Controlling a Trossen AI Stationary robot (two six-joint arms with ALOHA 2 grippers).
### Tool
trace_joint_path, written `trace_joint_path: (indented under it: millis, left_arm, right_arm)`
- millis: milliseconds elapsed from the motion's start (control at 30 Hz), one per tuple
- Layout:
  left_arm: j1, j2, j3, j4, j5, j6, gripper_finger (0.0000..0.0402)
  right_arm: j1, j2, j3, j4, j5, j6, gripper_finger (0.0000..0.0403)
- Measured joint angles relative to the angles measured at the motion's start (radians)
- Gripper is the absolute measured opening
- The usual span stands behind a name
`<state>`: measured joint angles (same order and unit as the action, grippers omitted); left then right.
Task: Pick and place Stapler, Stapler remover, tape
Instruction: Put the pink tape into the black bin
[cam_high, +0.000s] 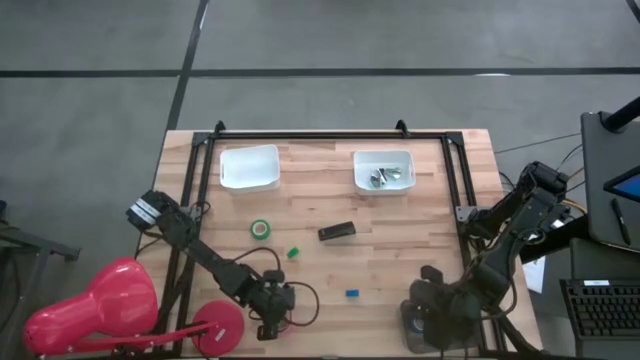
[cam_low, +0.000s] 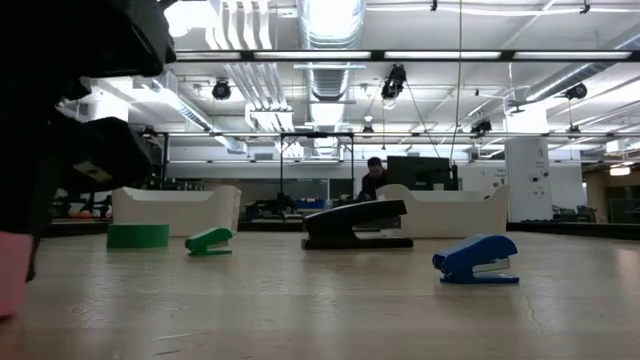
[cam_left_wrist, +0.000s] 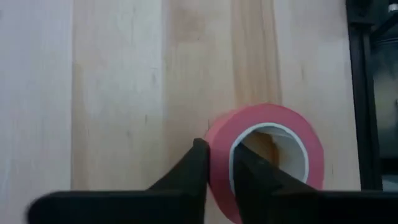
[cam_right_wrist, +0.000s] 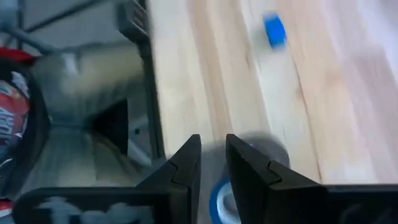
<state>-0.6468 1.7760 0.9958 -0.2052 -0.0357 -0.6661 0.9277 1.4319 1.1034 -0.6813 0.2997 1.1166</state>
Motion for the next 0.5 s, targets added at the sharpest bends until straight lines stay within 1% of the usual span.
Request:
trace_joint_path:
  millis: [33,100,233,333,400,500]
  left_arm:
    - [0.003,0.000,0.000,0.008,-0.004,0.014,0.0041]
    - [0.006,-0.003,-0.001,0.018,-0.051,0.045,0.0039]
    - [0.012,-0.020,-0.002,0.070,-0.223,0.124,0.0039]
    - [0.020,-0.030,0.002,0.158,-0.312,0.197,0.0059]
    - [0.024,-0.034,0.005,0.221,-0.352,0.254,0.0072]
    - [0.027,-0.044,0.012,0.320,-0.404,0.363,0.0072]
  right_arm:
    - [0.000,0.000,0.000,0.034,0.031,-0.047,0.0069]
    - [0.000,0.000,0.000,0.095,0.101,-0.147,0.0065]
    - [0.000,0.000,-0.011,0.229,0.213,-0.346,0.0059]
    - [-0.001,0.001,-0.026,0.306,0.292,-0.468,0.0059]
    - [-0.002,0.001,-0.032,0.336,0.329,-0.517,0.0061]
    - [-0.015,0.001,-0.051,0.394,0.336,-0.574,0.0066]
